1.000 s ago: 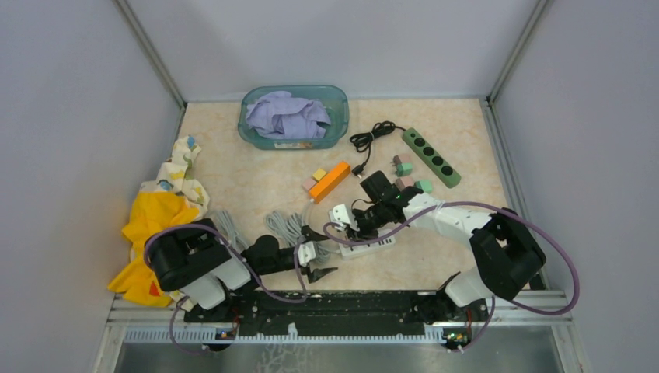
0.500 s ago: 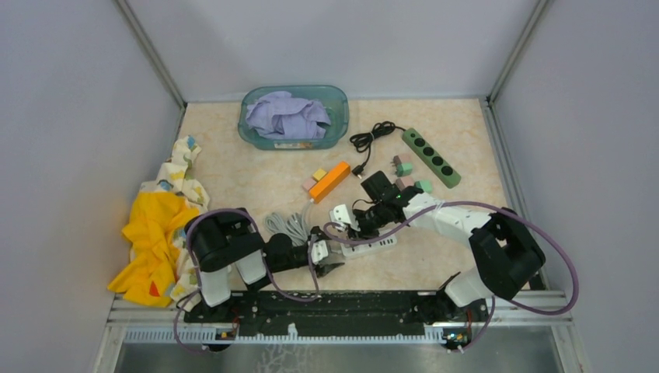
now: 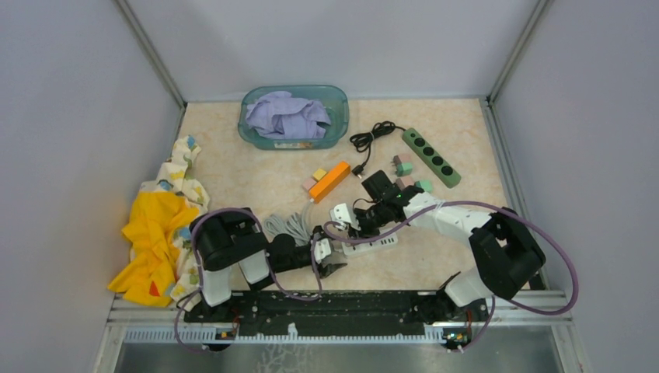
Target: Pull the plug off the socket
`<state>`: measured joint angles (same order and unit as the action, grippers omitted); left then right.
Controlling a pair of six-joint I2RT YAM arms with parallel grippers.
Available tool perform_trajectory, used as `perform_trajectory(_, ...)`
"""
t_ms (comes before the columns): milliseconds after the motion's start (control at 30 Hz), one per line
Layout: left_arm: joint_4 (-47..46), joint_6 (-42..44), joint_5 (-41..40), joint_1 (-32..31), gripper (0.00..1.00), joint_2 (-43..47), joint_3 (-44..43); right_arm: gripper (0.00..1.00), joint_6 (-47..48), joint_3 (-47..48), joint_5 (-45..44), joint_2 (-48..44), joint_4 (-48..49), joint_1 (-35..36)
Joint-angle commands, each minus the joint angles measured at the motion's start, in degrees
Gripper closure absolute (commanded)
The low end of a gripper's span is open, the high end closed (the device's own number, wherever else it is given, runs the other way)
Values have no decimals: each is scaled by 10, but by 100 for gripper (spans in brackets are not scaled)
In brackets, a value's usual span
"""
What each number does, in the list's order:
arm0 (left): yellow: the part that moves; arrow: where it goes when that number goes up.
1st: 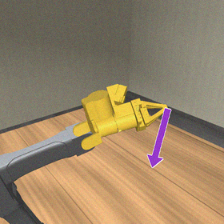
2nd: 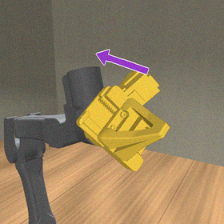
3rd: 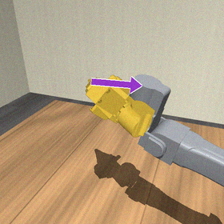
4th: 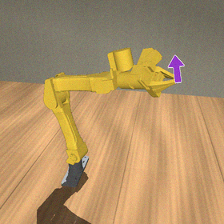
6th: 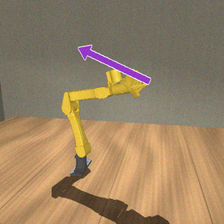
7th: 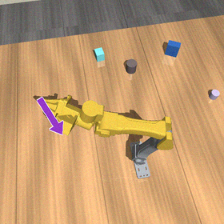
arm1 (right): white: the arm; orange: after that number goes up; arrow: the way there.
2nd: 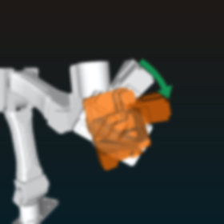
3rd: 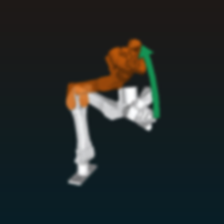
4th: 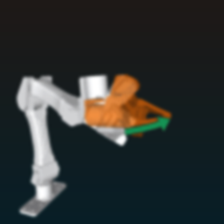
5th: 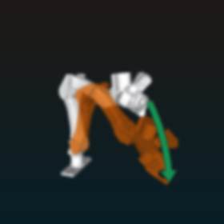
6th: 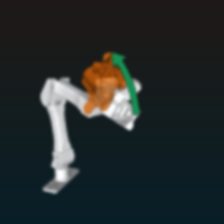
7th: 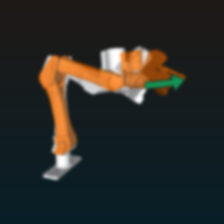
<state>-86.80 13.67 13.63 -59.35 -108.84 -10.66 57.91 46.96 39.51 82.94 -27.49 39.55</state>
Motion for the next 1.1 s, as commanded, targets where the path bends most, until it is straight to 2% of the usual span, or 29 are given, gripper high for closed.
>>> perform_trajectory(0,-149,-41,-39,-6,15,6,19,100,-6,19,29,5,8,5)
perform_trajectory(100,-111,-39,-54,-6,10,36,22,100,-8,19,27,7,8,5)
perform_trajectory(133,-95,-37,-56,-7,2,43,20,100,-8,19,26,9,9,5)
perform_trajectory(167,-82,-36,-55,-7,0,50,19,100,-9,19,25,10,9,5)
perform_trajectory(467,-75,-49,-28,-8,0,34,1,100,-10,22,24,19,7,5)
perform_trajectory(700,-84,-65,-23,-8,7,3,-24,100,-10,22,28,19,8,5)
perform_trajectory(900,-91,-74,-23,-8,18,-22,-32,100,-10,22,29,19,8,5)
perform_trajectory(1067,-96,-80,-21,-8,23,-35,-37,100,-10,23,31,18,6,5)
